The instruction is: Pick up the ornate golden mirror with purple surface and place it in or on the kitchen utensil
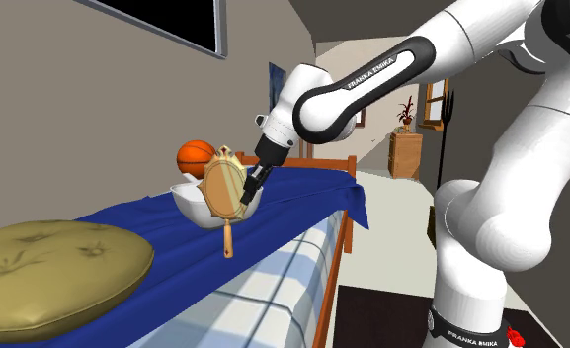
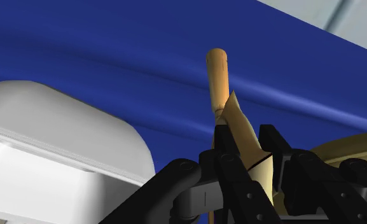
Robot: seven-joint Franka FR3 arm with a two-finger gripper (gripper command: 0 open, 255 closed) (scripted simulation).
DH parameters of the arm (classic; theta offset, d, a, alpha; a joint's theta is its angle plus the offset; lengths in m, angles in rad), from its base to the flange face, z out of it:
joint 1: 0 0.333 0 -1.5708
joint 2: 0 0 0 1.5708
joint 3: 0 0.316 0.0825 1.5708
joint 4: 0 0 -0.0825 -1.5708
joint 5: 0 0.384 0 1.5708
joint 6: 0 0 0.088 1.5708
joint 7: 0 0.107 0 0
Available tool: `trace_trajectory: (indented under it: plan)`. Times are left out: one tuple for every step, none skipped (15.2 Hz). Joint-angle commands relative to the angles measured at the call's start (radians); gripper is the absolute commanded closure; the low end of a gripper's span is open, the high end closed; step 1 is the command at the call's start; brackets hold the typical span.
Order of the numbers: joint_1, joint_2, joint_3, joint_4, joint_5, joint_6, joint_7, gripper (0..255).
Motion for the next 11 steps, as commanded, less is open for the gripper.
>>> trace_trajectory:
  plan:
    - [0.0, 0.0, 0.0, 0.0, 0.0, 0.0, 0.0, 255]
    - [0.0, 0.0, 0.0, 0.0, 0.0, 0.0, 0.0, 255]
    - [0.0, 0.0, 0.0, 0.0, 0.0, 0.0, 0.0, 255]
    - [0.0, 0.0, 0.0, 0.0, 0.0, 0.0, 0.0, 255]
    - [-0.001, -0.007, 0.002, 0.009, -0.001, -0.016, 0.002, 255]
    - [-0.002, -0.014, 0.004, 0.018, -0.001, -0.032, 0.003, 255]
    - [-0.003, -0.02, 0.006, 0.027, -0.002, -0.048, 0.005, 255]
    - [-0.003, -0.026, 0.008, 0.037, -0.002, -0.063, 0.006, 255]
    - [-0.004, -0.032, 0.01, 0.046, -0.003, -0.079, 0.008, 255]
    - [-0.005, -0.038, 0.012, 0.056, -0.003, -0.094, 0.009, 255]
    - [-0.005, -0.043, 0.014, 0.066, -0.003, -0.109, 0.01, 255]
